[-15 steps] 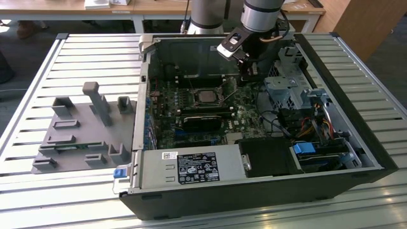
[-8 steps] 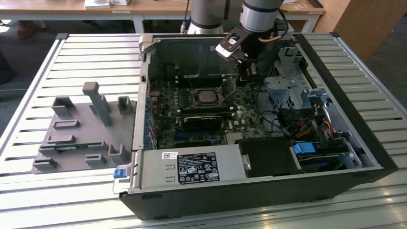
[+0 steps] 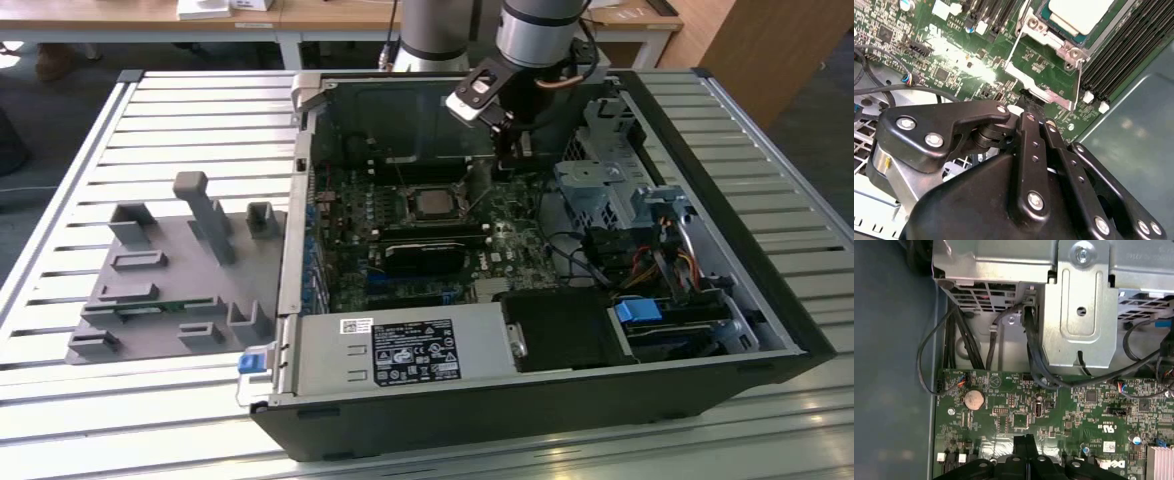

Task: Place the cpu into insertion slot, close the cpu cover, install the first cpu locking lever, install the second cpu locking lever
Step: 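Close the cpu cover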

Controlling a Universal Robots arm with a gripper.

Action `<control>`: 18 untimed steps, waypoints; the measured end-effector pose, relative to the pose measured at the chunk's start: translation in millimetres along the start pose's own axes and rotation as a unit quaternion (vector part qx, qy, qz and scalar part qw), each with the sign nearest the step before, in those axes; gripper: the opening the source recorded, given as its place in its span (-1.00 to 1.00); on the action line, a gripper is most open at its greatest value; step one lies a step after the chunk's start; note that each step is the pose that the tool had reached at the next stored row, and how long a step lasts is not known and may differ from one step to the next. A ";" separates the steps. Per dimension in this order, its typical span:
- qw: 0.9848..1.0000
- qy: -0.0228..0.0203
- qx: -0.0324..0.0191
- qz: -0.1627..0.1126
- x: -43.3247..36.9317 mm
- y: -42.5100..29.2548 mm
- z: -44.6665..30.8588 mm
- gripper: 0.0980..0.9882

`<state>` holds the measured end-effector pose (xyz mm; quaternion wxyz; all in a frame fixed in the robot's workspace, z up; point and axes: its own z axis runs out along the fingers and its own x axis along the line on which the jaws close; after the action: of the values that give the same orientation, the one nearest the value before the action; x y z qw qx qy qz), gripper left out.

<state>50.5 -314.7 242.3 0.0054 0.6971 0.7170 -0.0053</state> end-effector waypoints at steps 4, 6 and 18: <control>1.000 0.000 0.000 0.000 0.2 -7.1 0.3 -0.98; 1.000 0.000 0.000 0.000 0.3 -10.5 0.4 -0.98; 1.000 0.000 0.000 0.000 1.5 -30.2 1.9 -0.98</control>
<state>20.3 -314.1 240.4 0.0054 0.6971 0.7170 -0.0053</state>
